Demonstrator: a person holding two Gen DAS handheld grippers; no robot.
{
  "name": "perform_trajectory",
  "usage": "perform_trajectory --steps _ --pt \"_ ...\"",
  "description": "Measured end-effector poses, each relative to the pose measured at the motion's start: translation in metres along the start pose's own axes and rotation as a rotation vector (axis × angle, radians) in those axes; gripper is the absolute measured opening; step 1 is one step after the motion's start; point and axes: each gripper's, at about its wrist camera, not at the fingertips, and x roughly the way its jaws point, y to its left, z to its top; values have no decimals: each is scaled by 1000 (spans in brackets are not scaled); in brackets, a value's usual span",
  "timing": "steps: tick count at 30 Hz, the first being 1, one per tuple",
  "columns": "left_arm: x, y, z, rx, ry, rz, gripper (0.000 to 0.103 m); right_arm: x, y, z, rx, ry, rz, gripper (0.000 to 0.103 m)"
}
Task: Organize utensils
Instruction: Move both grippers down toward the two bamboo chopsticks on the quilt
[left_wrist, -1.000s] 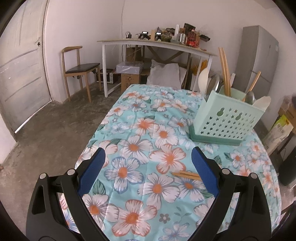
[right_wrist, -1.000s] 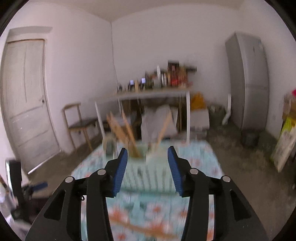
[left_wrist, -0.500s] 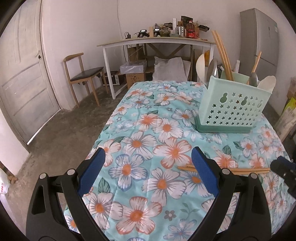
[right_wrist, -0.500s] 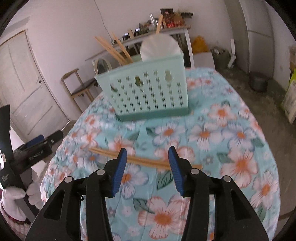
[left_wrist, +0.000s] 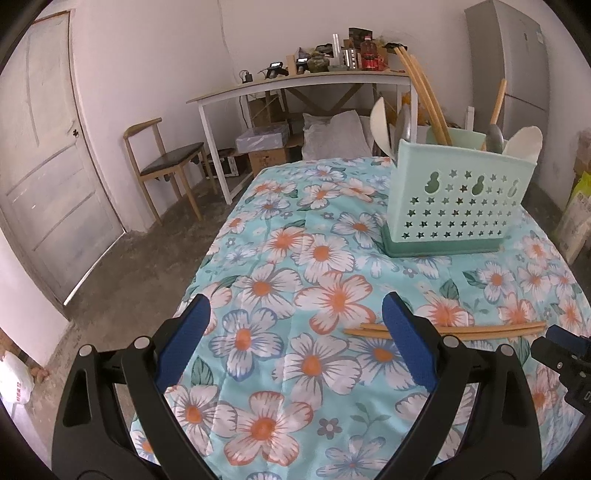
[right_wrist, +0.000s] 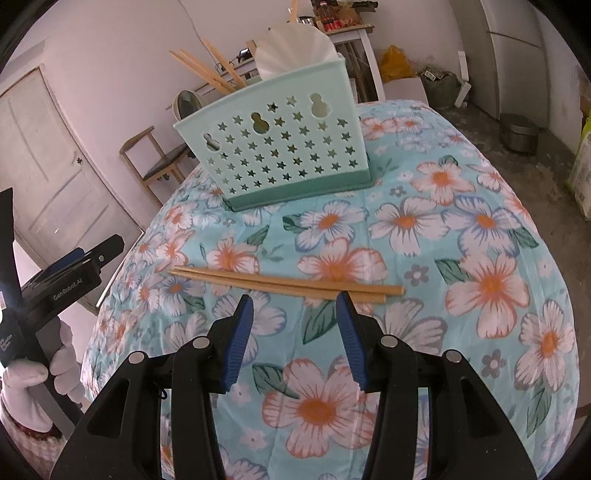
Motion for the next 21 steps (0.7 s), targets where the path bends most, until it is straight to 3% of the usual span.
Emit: perform_trajectory --steps 5,11,13,17,19,21 --pt "1 -2 -6 -14 19 -91 90 0 -13 -6 40 14 -12 46" --pt "18 8 -20 -170 154 -393 90 0 -29 -11 95 16 -17 46" --pt "24 8 -26 -226 195 -454 90 1 -33 -13 117 19 -10 46" --pt "36 5 -37 -343 273 -576 73 2 -36 -13 126 19 3 46" --pt "47 3 -42 -409 316 -642 60 2 -37 -13 128 16 7 46" --pt "56 2 -47 -478 358 -692 55 2 -40 -13 137 12 14 46"
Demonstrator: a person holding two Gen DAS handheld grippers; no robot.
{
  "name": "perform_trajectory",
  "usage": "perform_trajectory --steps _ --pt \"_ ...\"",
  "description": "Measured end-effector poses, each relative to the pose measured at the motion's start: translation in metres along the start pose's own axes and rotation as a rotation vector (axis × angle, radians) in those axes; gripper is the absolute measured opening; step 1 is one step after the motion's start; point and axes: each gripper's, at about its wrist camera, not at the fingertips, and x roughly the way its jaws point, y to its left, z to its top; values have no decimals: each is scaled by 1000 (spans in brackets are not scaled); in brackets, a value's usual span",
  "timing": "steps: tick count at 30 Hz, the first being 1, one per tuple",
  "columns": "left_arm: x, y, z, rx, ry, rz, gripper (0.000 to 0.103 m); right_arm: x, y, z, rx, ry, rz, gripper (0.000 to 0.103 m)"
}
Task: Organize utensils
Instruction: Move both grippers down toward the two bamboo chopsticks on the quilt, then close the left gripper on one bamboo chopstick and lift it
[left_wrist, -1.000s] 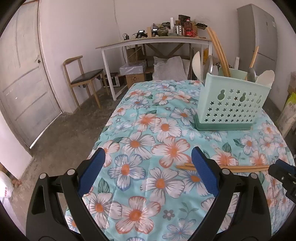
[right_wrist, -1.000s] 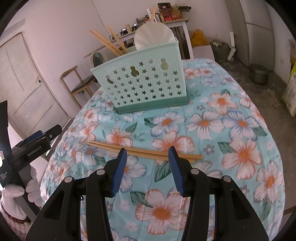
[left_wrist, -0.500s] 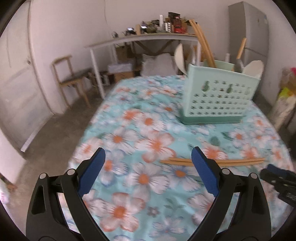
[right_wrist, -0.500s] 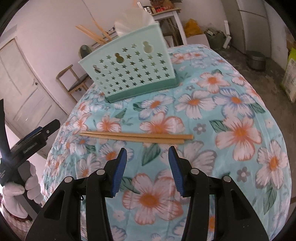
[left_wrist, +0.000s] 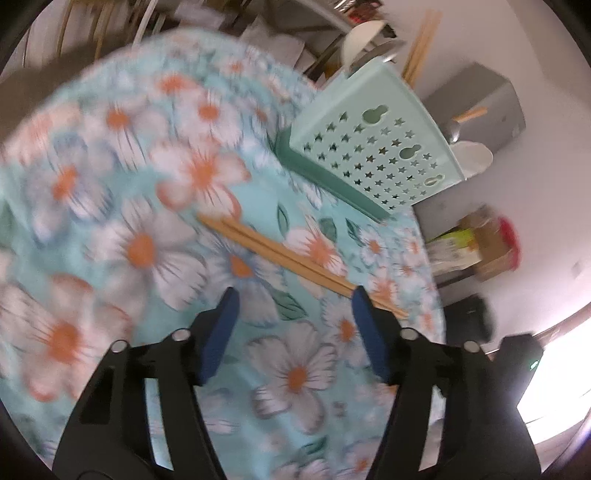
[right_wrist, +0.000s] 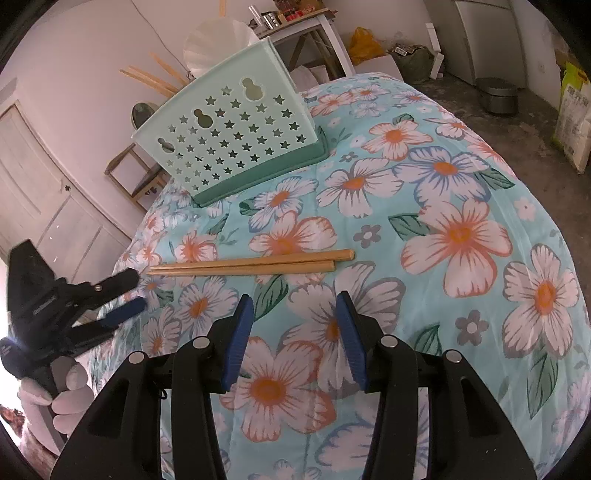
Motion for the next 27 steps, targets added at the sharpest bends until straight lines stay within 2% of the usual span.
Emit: perform_trajectory --steps 8,12,14,20,27 --pt "17 24 7 -237 -22 -99 40 -1 -8 1 32 -10 17 46" --pt "23 30 9 -294 -31 -90 21 -1 -13 2 40 -13 21 46" --pt "25 31 8 -297 -38 -82 16 -2 -15 3 43 -15 23 46" --pt "22 35 11 -261 -56 -76 15 -1 -17 4 50 -16 28 46" --pt "6 32 -4 -256 -37 -91 15 -3 -21 4 57 -23 25 46"
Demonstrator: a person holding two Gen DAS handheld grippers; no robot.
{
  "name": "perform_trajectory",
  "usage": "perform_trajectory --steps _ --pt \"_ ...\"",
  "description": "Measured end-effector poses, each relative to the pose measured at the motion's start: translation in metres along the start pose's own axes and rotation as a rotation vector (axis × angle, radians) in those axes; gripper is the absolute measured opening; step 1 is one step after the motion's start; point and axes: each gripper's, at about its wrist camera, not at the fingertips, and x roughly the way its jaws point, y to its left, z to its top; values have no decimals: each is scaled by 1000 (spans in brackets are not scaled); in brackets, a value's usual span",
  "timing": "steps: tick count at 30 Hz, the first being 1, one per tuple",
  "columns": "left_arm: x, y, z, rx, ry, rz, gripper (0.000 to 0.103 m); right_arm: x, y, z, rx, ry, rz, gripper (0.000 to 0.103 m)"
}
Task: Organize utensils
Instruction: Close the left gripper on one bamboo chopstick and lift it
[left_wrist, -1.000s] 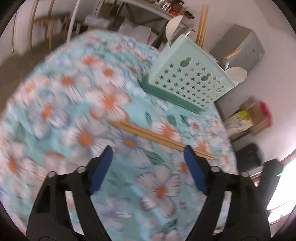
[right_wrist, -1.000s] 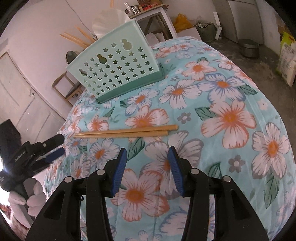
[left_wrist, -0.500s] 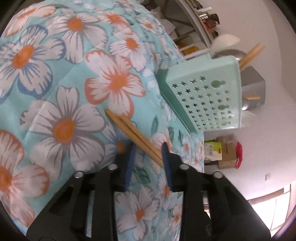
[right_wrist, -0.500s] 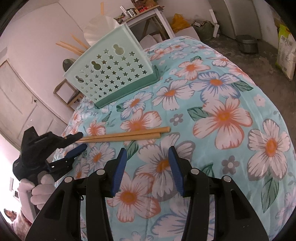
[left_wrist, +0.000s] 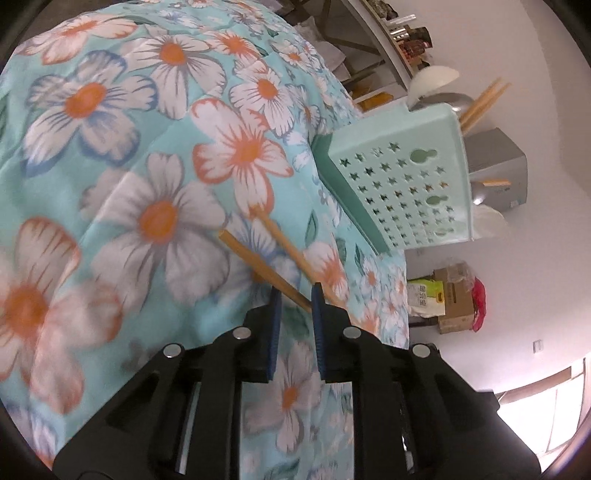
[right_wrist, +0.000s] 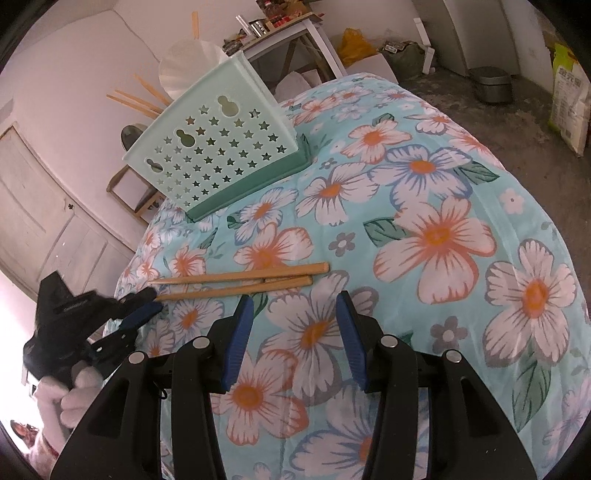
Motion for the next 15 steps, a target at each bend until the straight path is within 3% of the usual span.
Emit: perform_trajectory --steps 5,11,15 --pt "-6 10 -3 -52 32 -21 15 -1 0 -1 2 -3 -2 46" --pt "0 24 4 -187 68 -88 33 -4 0 -2 8 -8 -5 46" --pt "2 18 6 -196 68 -51 38 -5 0 -2 10 -9 -6 46"
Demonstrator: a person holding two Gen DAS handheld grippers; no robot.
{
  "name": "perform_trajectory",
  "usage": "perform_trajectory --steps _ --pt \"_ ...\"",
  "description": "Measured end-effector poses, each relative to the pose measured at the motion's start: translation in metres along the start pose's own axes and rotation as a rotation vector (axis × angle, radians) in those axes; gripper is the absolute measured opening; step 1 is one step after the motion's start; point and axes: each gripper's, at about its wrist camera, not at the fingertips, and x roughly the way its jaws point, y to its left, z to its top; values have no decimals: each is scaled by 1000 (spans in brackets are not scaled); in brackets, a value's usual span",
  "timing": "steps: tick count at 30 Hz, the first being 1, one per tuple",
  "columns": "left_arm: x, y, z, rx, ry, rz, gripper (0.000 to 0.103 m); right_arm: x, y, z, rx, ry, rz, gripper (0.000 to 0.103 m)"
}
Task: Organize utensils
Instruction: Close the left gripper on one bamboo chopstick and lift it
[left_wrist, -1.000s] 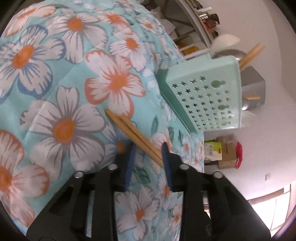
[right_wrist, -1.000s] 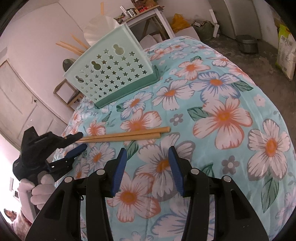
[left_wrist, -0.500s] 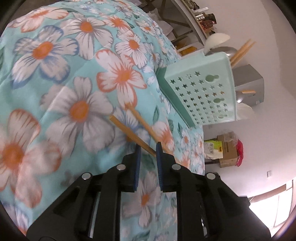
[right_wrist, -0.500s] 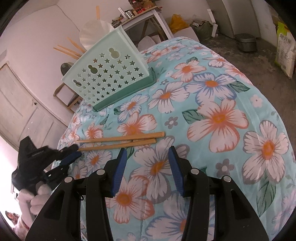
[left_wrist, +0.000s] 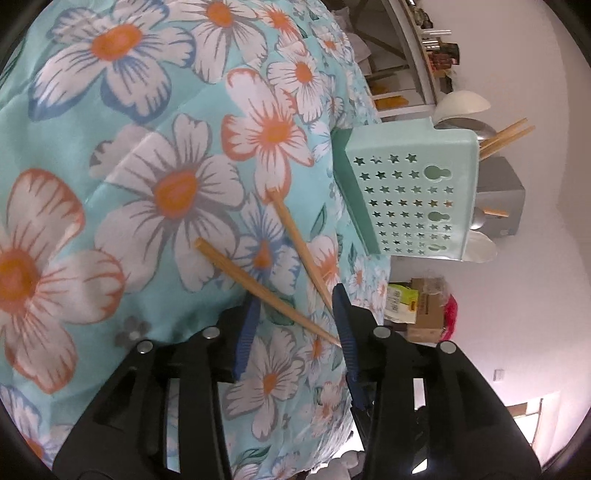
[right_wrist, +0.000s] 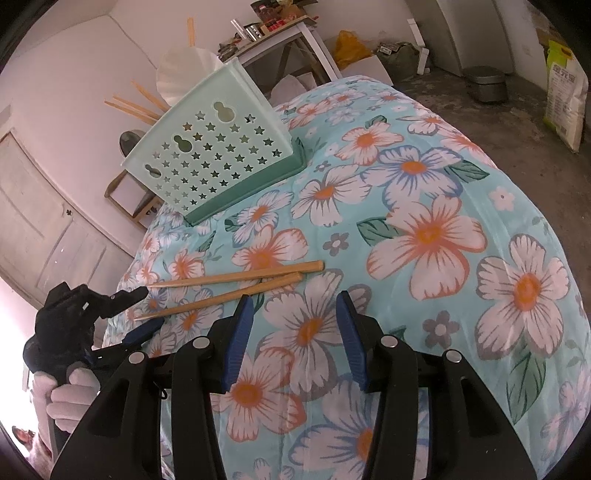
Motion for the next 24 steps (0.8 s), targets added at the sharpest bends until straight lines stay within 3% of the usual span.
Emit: perform_trajectory --steps 6,12,15,24 --pt "7 -12 -5 -16 -55 73 36 0 0 0 2 0 1 46" --pt "9 -12 -6 -22 -89 129 21 -2 -1 -2 12 -4 5 46" --pt "10 -10 -5 -28 -92 132 16 -2 -1 -2 15 -4 7 46" --pt "7 -8 -5 33 -85 119 17 -4 -2 -1 14 -11 -3 46"
